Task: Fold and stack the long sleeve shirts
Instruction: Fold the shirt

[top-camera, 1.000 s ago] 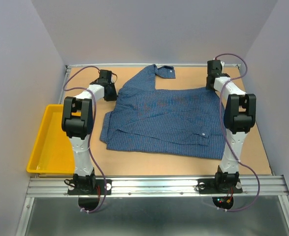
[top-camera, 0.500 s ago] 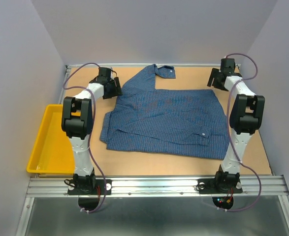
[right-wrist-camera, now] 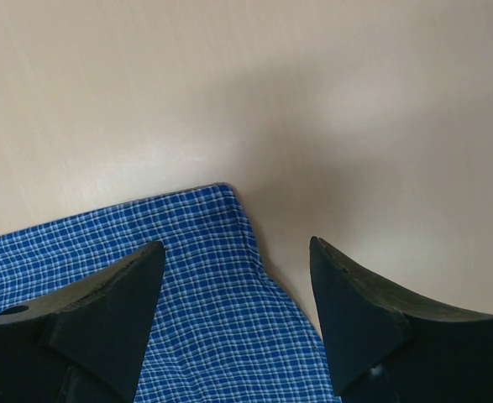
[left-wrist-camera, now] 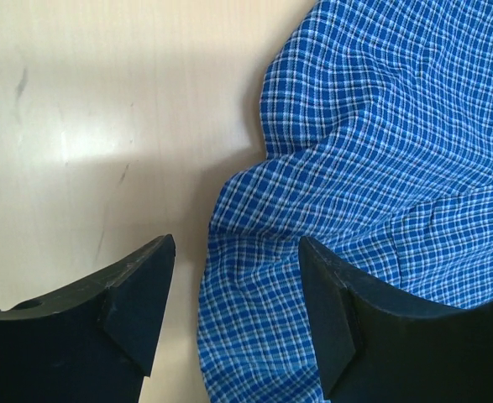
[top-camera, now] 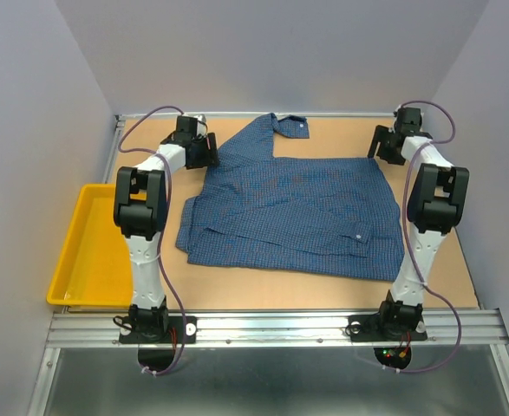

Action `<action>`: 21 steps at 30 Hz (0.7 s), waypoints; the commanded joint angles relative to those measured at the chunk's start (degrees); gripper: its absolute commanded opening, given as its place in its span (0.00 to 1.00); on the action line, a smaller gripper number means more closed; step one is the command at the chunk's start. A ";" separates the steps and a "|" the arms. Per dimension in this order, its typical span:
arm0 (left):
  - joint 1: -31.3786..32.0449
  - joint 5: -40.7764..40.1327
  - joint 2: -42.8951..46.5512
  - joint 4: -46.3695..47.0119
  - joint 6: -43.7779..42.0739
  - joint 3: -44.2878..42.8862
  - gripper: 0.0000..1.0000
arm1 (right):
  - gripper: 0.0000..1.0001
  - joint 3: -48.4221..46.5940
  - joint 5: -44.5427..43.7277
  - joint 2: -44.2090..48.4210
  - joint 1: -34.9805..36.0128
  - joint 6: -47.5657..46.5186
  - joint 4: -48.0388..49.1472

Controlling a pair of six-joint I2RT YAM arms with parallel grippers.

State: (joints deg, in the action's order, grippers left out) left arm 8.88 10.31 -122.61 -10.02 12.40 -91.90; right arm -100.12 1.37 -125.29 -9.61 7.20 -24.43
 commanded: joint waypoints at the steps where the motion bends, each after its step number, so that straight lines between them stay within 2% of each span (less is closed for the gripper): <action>1: -0.36 3.66 -1.76 1.76 -2.38 -3.02 0.72 | 0.74 -4.91 1.19 -1.44 0.11 -1.32 1.22; 6: -0.36 5.16 -3.78 2.11 -2.65 -3.90 0.71 | 0.74 -5.88 1.88 -3.37 0.11 -2.19 1.31; 11: -0.27 6.30 -4.92 2.20 -2.47 -4.61 0.65 | 0.74 -6.85 2.76 -5.57 0.11 -2.72 1.22; 17: -0.36 5.52 -5.71 1.85 -3.00 -5.75 0.48 | 0.69 -8.34 7.77 -8.73 0.11 -2.54 1.22; 19: -0.36 5.69 -6.15 1.76 -3.17 -6.54 0.41 | 0.65 -8.69 10.05 -9.35 0.20 -2.72 1.22; 21: -0.36 5.87 -6.76 1.58 -3.09 -7.33 0.40 | 0.59 -8.61 11.37 -9.97 0.46 -3.24 1.22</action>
State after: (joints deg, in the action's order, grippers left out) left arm 8.86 15.35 -128.51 -7.46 10.22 -96.51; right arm -106.61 7.99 -132.75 -9.30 4.73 -23.33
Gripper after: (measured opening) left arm 0.413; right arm 0.621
